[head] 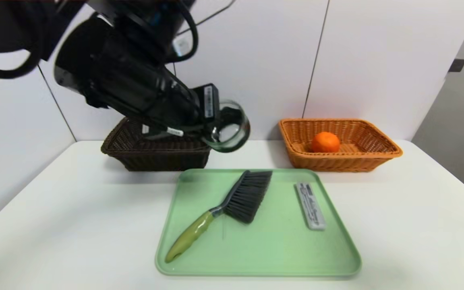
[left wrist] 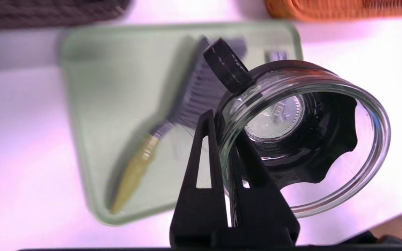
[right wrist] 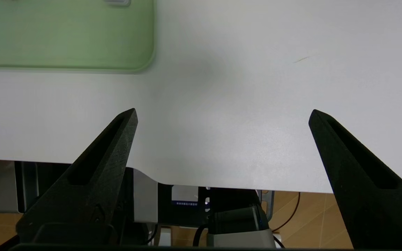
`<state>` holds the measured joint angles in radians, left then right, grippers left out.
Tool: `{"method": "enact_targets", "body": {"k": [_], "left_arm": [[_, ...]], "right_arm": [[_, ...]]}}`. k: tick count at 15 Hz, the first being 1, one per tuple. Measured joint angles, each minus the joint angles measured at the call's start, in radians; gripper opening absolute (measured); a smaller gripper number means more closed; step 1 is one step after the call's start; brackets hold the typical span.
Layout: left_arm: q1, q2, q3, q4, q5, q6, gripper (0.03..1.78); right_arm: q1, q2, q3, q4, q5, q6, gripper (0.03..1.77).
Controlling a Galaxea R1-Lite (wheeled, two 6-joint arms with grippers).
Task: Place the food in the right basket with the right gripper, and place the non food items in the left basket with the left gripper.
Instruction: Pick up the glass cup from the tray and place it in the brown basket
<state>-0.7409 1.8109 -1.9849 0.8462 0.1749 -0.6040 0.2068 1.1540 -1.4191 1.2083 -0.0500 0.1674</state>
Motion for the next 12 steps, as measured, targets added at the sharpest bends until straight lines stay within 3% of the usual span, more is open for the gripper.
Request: {"method": "enact_targets", "body": {"k": [6, 12], "left_arm": [[0.258, -0.022, 0.0, -0.089, -0.001, 0.08, 0.11], [0.441, 0.141, 0.001, -0.193, 0.0, 0.163, 0.11]], "right_arm": [[0.01, -0.015, 0.007, 0.003, -0.002, 0.002, 1.69], [0.01, -0.034, 0.006, 0.003, -0.003, 0.003, 1.7]]}}
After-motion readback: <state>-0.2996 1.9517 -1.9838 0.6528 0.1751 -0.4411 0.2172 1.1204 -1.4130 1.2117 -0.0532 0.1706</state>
